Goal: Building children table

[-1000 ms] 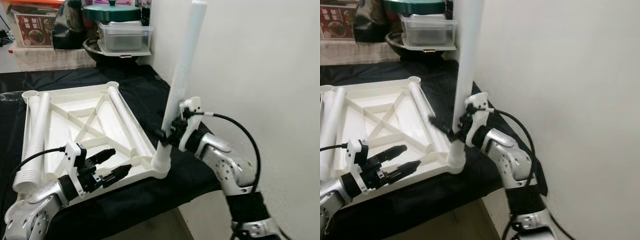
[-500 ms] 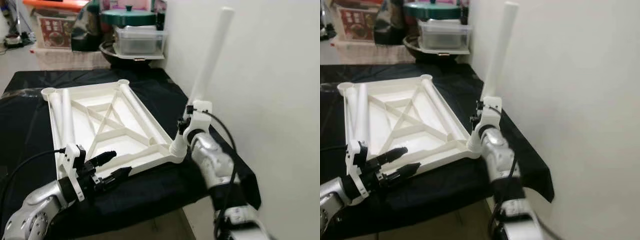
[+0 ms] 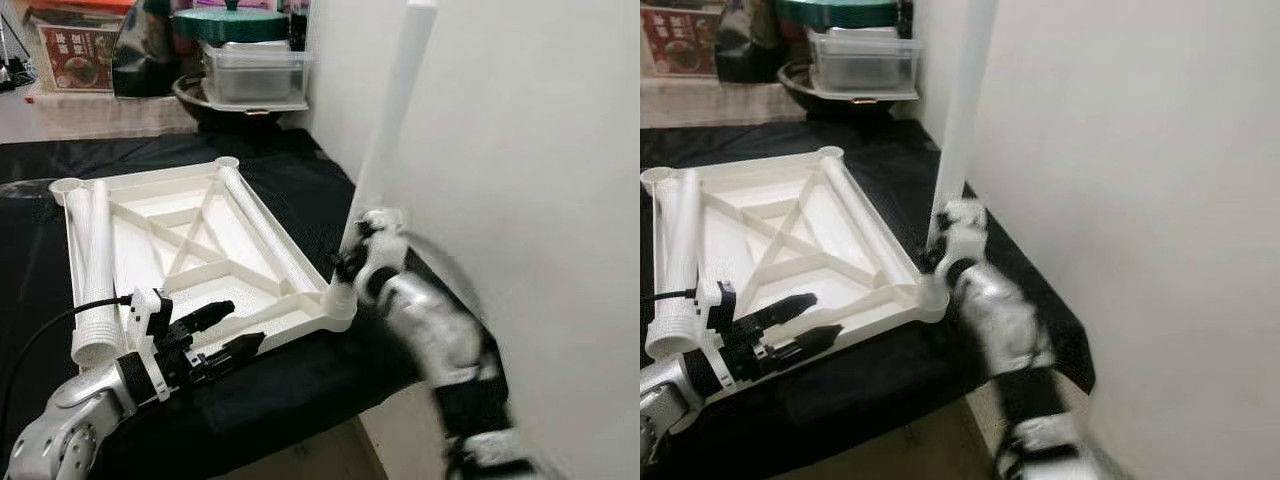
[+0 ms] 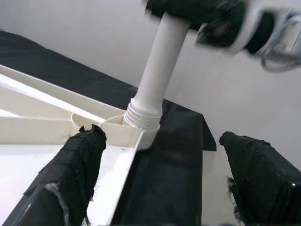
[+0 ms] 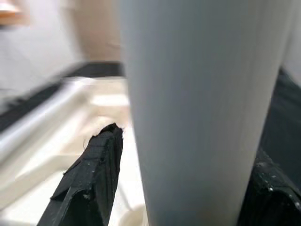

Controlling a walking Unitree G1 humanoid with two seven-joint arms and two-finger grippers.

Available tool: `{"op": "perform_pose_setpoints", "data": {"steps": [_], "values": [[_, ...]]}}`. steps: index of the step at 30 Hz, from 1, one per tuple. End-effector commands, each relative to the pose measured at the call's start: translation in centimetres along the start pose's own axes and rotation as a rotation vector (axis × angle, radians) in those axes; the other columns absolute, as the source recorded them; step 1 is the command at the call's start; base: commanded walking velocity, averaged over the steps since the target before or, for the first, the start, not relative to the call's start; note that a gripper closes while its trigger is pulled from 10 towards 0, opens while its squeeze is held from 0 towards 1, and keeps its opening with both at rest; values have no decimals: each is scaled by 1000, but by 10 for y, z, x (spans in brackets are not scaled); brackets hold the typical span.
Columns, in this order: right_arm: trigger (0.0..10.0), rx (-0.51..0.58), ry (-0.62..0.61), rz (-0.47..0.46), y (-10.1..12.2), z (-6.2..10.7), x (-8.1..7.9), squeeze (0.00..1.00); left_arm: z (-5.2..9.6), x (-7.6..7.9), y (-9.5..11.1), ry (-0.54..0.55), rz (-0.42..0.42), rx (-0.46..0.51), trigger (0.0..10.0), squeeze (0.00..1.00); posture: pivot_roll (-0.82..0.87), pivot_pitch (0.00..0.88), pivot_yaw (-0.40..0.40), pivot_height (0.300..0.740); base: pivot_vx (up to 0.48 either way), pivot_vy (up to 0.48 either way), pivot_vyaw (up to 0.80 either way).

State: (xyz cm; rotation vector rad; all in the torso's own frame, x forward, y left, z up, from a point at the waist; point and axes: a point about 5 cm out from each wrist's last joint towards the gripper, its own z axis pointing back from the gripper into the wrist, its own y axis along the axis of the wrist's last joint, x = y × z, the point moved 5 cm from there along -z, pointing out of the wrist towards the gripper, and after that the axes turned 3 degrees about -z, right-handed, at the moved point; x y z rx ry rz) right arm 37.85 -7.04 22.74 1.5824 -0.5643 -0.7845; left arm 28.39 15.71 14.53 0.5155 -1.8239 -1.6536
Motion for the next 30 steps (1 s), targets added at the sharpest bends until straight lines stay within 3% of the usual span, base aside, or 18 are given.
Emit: {"op": "perform_pose_setpoints", "data": {"steps": [1,3,7,8,9,10,11,12,13,16,20,22,23,24,26,27,28,30], "values": [[10000,-45,250,22,-10,2,-35,0,-1,1,-1,-17,11,-7,10000,0,119,0,-133,740,0,0,0],[10000,-116,421,88,-24,15,-47,0,-1,2,-1,-28,13,-12,10000,0,119,0,-132,740,0,0,0],[9922,-197,416,103,-45,7,-40,0,-2,3,-2,-41,10,-22,10000,0,130,0,-137,740,0,0,0],[0,-254,286,103,-61,-10,-23,0,-3,4,-3,-46,9,-29,10000,0,144,0,-145,740,0,0,0],[0,-254,286,103,-61,-10,-23,0,-3,4,-3,-46,9,-29,10000,0,144,0,-145,740,0,0,0],[0,-263,57,80,-64,-23,6,0,-3,4,-3,-43,9,-29,10000,0,144,0,-145,740,0,0,0],[0,-266,-81,61,-65,-27,22,0,-3,4,-3,-40,8,-28,10000,0,144,0,-145,740,0,0,0],[0,-266,-81,61,-65,-27,22,0,-3,4,-3,-40,8,-28,10000,0,144,0,-145,740,0,0,0],[0,-224,-472,-12,-64,-18,69,0,-2,4,-2,-34,11,-18,10000,0,140,0,-146,740,0,0,0],[0,-186,-729,-109,-71,6,96,0,-2,4,-1,-34,13,-13,10000,0,140,0,-148,740,0,0,0],[0,-192,-816,-147,-87,21,93,0,-2,5,-1,-37,14,-11,10000,0,139,0,-144,740,0,0,0],[0,-233,-724,-188,-100,12,66,0,-2,5,0,-40,14,-12,10000,0,139,0,-144,740,0,0,0],[0,-233,-724,-188,-100,12,66,0,-2,5,0,-40,14,-12,10000,0,139,0,-144,740,0,0,0],[10000,-246,-630,-211,-103,2,46,0,-2,5,0,-41,14,-13,10000,0,138,0,-138,740,0,0,0],[10000,-175,-437,-218,-91,-21,9,0,-2,5,0,-44,15,-16,10000,0,137,0,-136,740,0,0,0],[10000,-175,-437,-218,-91,-21,9,0,-2,5,0,-44,15,-16,10000,0,137,0,-136,740,0,0,0],[10000,-125,-368,-222,-80,-28,-3,984,-1,5,0,-44,15,-17,10000,0,135,0,-134,740,0,0,0],[10000,-79,-316,-211,-66,-32,-9,1000,-1,4,0,-44,15,-18,10000,0,135,0,-138,740,0,0,0]]}}
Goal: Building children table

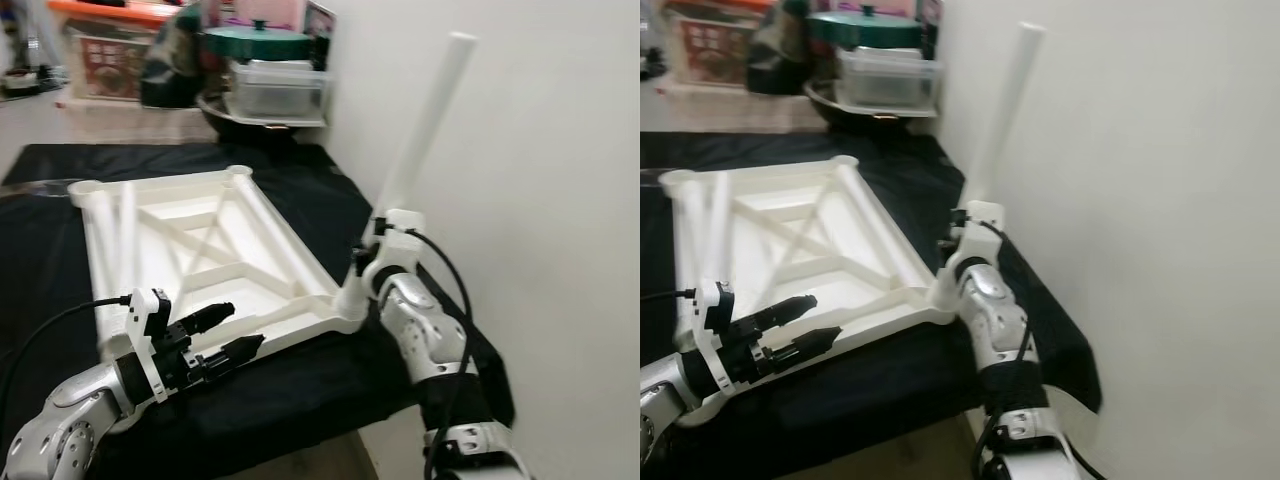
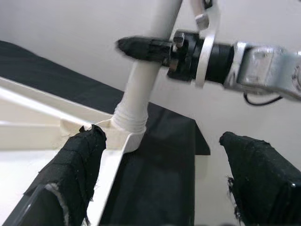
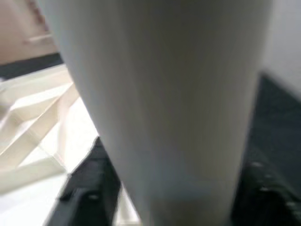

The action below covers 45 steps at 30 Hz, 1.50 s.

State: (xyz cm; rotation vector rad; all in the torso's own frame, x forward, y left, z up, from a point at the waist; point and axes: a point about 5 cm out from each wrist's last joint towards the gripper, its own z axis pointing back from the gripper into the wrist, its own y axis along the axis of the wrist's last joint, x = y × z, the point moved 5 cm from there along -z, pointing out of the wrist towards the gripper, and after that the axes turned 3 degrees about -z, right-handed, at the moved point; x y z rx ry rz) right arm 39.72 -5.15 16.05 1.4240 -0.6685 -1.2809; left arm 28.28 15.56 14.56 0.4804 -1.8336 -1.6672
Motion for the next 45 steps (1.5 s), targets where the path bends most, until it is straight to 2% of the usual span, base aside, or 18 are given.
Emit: {"op": "perform_pose_setpoints", "data": {"steps": [1,9,15,16,17,22,23,25,30,31,32,33,35,36,37,39,40,45], "values": [[10000,-1,160,-16,5,0,-26,0,-1,2,0,-16,3,-7,10000,0,134,0,-139,740,0,0,0],[10000,-27,716,84,26,42,-65,0,-1,1,0,-15,4,-4,10000,0,131,0,-138,740,0,0,0],[10000,-110,847,209,4,51,-63,0,-3,1,0,-24,6,-7,10000,0,134,0,-140,740,0,0,0],[9294,-120,830,225,0,47,-61,0,-3,1,-1,-24,7,-7,10000,0,135,0,-143,740,0,0,0],[0,-123,706,228,-4,31,-49,0,-3,2,-1,-23,10,-4,10000,0,142,0,-147,740,0,0,0],[0,-114,243,184,-5,-5,3,0,-3,2,-1,-22,15,2,10000,0,140,0,-146,740,0,0,0],[0,-110,-122,81,-9,-8,53,0,-2,3,-1,-27,20,4,10000,0,131,0,-144,740,0,0,0],[0,-122,-300,2,-21,1,75,0,-3,3,0,-32,24,7,10000,0,132,0,-143,740,0,0,0],[0,-152,-239,-25,-34,4,50,0,-3,3,-1,-34,25,7,10000,0,133,0,-142,740,0,0,0],[4706,-177,-119,-45,-40,2,23,0,-3,3,-1,-34,26,7,10000,0,134,0,-141,740,0,0,0],[4706,-177,-119,-45,-40,2,23,0,-3,3,-1,-34,26,7,10000,0,134,0,-141,740,0,0,0],[10000,-173,-87,-40,-40,1,15,0,-3,3,-1,-33,26,7,10000,0,134,0,-141,740,0,0,0],[10000,-100,47,-22,-28,1,-10,0,-3,3,-1,-32,26,7,10000,0,135,0,-142,740,0,0,0],[10000,-53,86,-24,-19,0,-17,1000,-3,3,-1,-30,25,7,10000,0,136,0,-142,740,0,0,0],[10000,-26,112,-26,-11,0,-20,1000,-2,3,-1,-30,25,7,10000,0,136,0,-142,740,0,0,0],[10000,-8,225,-30,2,1,-29,608,-2,3,-1,-29,26,8,10000,0,135,0,-144,740,0,0,0],[10000,-15,332,-19,7,6,-38,0,-2,2,-1,-29,26,9,10000,0,134,0,-144,740,0,0,0],[10000,-29,630,44,15,32,-60,0,-2,2,-1,-31,26,9,10000,0,134,0,-145,740,0,0,0]]}}
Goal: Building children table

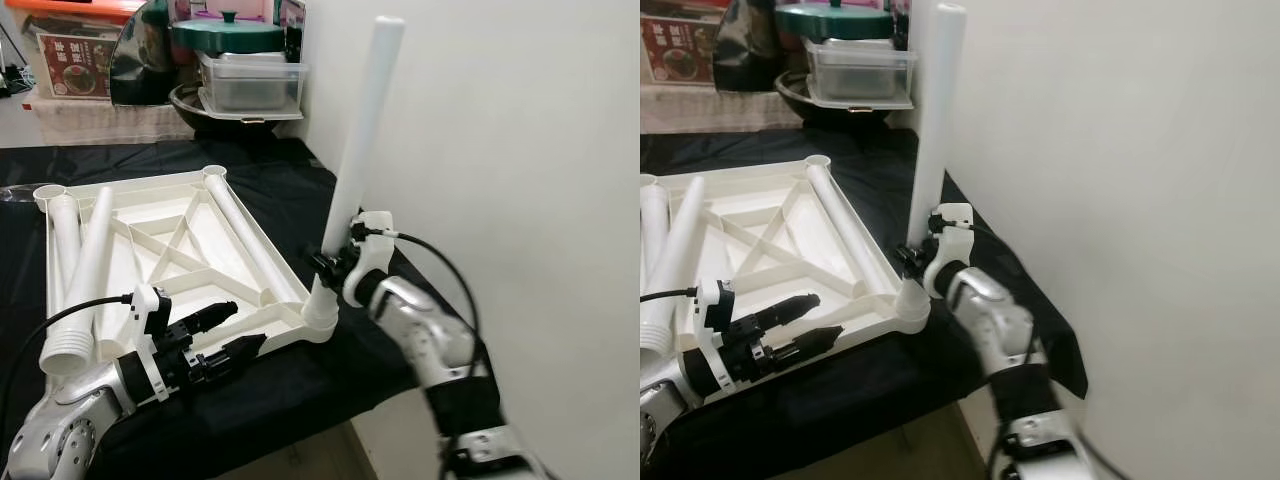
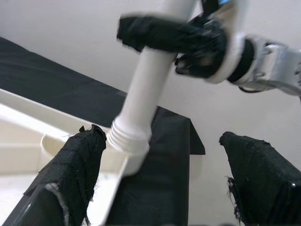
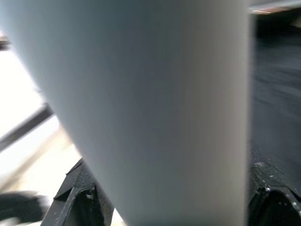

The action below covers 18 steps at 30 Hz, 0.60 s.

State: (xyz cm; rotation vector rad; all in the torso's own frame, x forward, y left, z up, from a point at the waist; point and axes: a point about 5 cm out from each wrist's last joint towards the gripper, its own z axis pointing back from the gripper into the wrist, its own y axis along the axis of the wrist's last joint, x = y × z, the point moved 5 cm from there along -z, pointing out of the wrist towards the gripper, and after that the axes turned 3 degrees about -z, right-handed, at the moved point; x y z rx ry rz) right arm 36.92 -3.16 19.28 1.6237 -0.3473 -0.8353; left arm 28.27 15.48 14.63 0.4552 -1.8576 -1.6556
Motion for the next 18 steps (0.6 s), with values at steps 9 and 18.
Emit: {"op": "perform_pose_setpoints", "data": {"steps": [9,18], "values": [[4706,-145,335,123,-24,10,-37,0,-1,0,0,-8,11,1,10000,0,139,0,-153,740,0,0,0],[0,-146,-647,-43,-46,15,85,0,-1,4,1,-10,16,9,10000,0,140,0,-152,740,0,0,0]]}}
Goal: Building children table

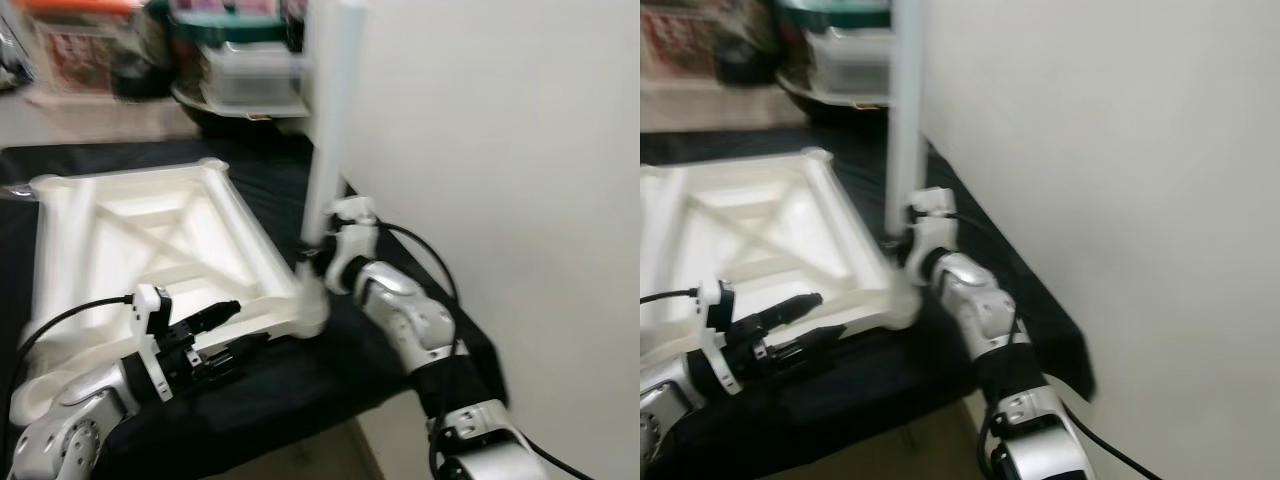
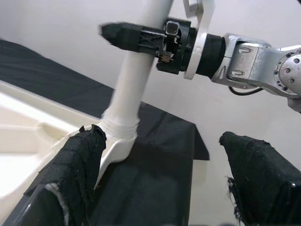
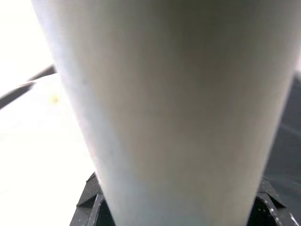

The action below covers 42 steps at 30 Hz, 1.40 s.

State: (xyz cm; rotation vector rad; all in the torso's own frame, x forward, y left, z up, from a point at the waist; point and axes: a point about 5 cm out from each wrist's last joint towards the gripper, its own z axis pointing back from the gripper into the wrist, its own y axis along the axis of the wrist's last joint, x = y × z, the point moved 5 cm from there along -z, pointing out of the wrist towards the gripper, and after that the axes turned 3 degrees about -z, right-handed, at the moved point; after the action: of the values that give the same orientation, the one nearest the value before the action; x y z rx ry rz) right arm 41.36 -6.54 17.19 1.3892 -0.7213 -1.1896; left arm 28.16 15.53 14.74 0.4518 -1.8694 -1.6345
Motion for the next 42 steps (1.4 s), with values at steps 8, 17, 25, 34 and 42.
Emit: {"op": "perform_pose_setpoints", "data": {"steps": [8,17,25,34,42], "values": [[10000,-91,-32,-38,-43,9,-13,0,-4,5,0,-14,8,2,10000,0,141,0,-160,740,0,0,0],[10000,-39,275,-93,-21,13,-53,0,-4,4,1,-11,8,4,10000,0,140,0,-160,740,0,0,0],[9686,-87,836,159,-23,63,-102,0,-4,2,1,-7,5,2,10000,0,146,0,-164,740,0,0,0],[0,-91,292,43,-29,12,-45,0,-3,1,2,-1,5,3,10000,0,143,0,-159,740,0,0,0],[0,-140,-159,69,-45,13,13,0,-3,2,2,-7,8,4,10000,0,142,0,-157,740,0,0,0]]}}
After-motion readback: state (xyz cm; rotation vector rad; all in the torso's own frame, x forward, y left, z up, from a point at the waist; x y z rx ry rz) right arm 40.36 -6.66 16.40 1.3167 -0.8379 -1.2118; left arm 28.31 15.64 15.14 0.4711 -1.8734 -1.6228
